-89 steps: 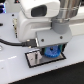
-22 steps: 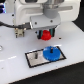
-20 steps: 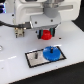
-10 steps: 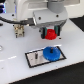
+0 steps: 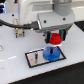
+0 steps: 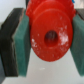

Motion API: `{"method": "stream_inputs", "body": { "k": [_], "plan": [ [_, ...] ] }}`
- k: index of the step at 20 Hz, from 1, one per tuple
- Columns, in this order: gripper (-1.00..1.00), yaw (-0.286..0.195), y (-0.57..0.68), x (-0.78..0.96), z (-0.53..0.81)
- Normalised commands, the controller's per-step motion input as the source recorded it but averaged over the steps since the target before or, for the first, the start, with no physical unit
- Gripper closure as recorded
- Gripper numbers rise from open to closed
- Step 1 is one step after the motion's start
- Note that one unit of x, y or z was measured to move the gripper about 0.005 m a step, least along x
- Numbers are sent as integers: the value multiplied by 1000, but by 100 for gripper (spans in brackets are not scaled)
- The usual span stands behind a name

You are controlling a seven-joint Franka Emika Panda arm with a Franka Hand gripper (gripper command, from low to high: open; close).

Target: Insert the blue gear onto the right peg, followed by the red gear

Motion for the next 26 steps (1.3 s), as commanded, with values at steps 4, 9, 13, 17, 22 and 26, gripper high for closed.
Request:
{"method": "stream_inputs", "body": {
  "k": [4, 9, 13, 17, 22, 26],
  "plan": [
    [100, 0, 0, 463, -4],
    [100, 0, -13, 353, -68],
    [100, 0, -46, 141, -95],
    [100, 0, -19, 74, 216],
    [100, 0, -28, 154, 234],
    [100, 0, -101, 91, 9]
  ]
}}
